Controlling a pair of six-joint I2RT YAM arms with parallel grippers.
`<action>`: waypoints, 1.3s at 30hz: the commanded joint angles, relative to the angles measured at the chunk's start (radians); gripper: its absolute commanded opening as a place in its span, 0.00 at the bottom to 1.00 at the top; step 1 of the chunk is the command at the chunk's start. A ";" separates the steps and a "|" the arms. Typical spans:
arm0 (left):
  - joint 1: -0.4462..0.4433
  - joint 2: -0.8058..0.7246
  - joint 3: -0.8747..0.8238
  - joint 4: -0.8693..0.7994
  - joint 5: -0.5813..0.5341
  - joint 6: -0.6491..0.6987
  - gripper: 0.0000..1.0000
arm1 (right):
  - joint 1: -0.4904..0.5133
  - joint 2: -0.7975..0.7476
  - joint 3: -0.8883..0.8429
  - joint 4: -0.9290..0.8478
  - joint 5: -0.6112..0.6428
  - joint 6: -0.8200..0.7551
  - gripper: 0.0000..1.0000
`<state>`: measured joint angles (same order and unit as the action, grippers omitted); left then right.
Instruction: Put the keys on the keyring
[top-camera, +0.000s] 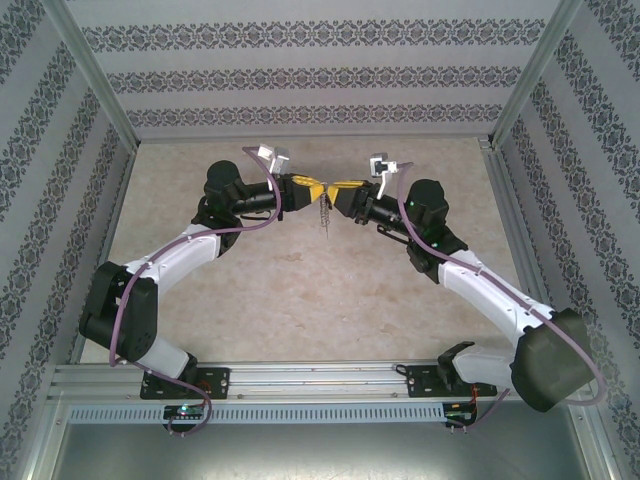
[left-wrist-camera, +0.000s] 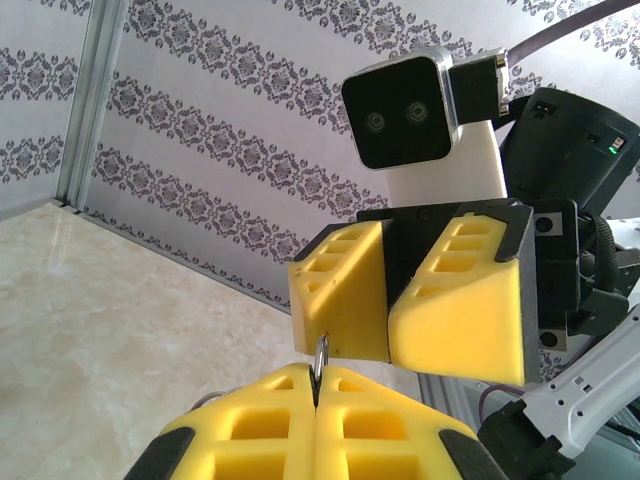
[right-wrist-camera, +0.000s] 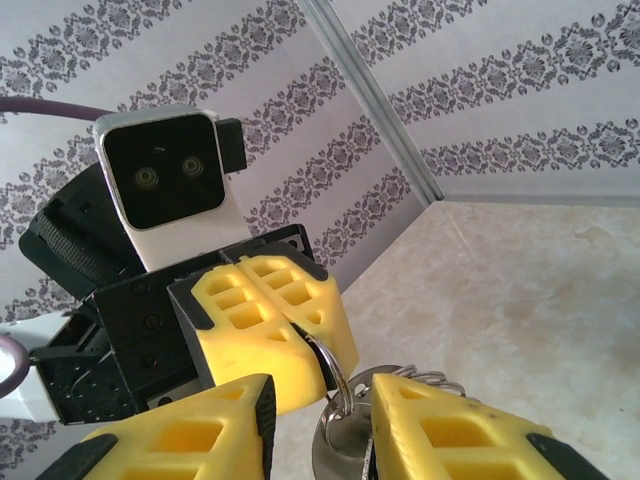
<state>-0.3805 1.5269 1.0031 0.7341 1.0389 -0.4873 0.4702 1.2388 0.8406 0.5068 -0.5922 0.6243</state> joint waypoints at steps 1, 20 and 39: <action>-0.014 -0.015 0.004 0.043 0.021 -0.005 0.00 | 0.019 0.020 0.038 0.039 -0.029 0.003 0.31; -0.017 -0.016 0.002 0.034 0.025 0.001 0.00 | 0.008 0.031 0.062 0.033 -0.040 0.004 0.12; 0.003 -0.085 0.086 -0.371 -0.020 0.237 0.36 | -0.100 0.016 0.161 -0.385 -0.180 -0.299 0.00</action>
<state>-0.3840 1.4837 1.0393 0.4999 1.0317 -0.3603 0.3862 1.2705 0.9451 0.2436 -0.7025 0.4541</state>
